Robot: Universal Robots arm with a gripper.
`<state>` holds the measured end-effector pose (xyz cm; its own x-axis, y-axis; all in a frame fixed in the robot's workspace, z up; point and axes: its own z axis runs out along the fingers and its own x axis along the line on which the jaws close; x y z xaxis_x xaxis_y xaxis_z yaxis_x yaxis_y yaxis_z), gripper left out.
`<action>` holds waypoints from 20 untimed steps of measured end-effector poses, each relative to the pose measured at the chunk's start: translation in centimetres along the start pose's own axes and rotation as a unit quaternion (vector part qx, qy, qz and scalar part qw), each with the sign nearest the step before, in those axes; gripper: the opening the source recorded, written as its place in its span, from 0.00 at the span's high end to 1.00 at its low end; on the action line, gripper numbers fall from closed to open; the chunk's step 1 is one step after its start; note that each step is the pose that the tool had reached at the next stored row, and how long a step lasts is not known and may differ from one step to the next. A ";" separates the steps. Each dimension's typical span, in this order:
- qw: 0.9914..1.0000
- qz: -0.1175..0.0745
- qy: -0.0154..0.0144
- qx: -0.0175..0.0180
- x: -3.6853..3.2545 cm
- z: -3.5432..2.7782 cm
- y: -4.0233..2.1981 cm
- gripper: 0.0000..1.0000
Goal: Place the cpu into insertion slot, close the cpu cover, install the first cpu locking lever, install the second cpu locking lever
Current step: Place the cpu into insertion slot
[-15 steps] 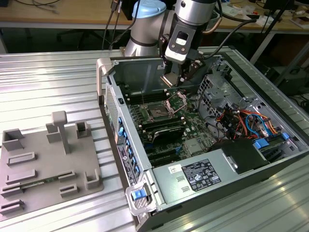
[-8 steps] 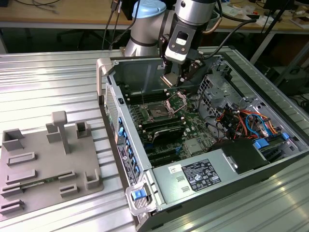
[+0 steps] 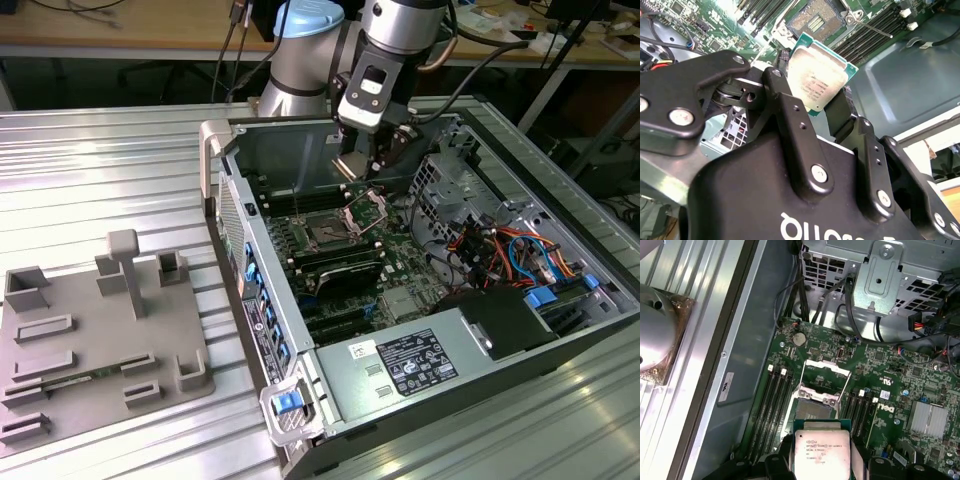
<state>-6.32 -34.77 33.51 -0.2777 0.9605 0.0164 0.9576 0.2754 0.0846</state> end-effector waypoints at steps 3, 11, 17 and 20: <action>1.000 0.005 -0.001 0.000 0.00 0.20 -0.06 0.45; 0.999 0.050 -0.005 -0.001 0.01 0.33 -0.09 0.45; 0.996 0.085 -0.008 -0.001 0.01 0.36 -0.10 0.45; 0.995 0.098 -0.009 -0.001 0.01 0.38 -0.11 0.45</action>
<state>-6.40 -34.77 33.12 -0.0848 0.9963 0.0153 0.9929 0.0832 0.0844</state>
